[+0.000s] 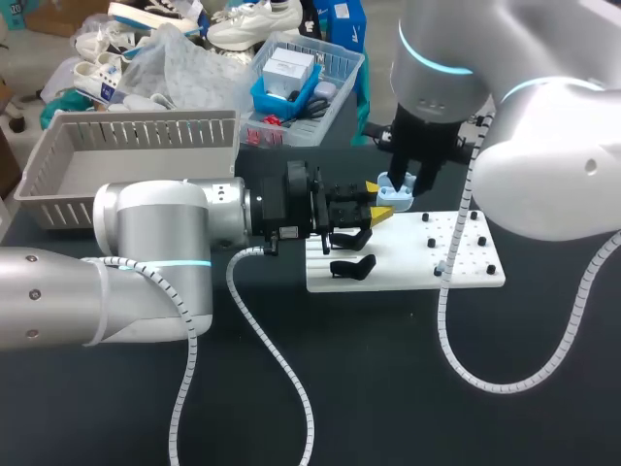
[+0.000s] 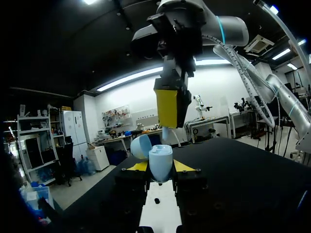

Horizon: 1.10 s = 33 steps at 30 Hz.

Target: Pick up each earbud case from the left stands, insert the matching earbuds, close the lid, and place the case in the box.

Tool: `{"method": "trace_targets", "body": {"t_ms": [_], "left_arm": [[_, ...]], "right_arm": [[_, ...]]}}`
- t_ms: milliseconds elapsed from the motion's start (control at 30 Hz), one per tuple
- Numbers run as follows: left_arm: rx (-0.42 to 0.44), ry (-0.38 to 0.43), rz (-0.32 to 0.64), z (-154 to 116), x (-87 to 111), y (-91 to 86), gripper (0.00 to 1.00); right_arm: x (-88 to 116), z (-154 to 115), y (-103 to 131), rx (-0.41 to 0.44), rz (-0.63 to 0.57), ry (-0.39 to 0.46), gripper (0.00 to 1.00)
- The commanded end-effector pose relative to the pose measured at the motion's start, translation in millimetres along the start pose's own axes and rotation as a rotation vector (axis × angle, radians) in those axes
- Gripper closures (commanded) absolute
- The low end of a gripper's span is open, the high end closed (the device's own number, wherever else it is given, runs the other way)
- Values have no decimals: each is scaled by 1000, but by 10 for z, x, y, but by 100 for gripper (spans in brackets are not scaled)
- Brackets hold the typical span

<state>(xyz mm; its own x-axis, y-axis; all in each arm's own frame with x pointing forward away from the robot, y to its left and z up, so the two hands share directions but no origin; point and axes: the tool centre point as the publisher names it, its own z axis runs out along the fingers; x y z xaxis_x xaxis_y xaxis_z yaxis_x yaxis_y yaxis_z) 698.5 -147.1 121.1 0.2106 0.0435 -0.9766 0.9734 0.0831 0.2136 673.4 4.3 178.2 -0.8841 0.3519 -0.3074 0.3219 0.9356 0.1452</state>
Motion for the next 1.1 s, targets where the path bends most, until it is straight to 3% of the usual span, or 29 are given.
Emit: {"method": "trace_targets", "body": {"t_ms": [33,1100], "left_arm": [[-2,-2,1,1,7,-1,100],[-2,-2,1,1,7,-1,100]], "right_arm": [[-8,29,22,0,-1,3,100],[-47,102,39,-10,-9,12,100]]}}
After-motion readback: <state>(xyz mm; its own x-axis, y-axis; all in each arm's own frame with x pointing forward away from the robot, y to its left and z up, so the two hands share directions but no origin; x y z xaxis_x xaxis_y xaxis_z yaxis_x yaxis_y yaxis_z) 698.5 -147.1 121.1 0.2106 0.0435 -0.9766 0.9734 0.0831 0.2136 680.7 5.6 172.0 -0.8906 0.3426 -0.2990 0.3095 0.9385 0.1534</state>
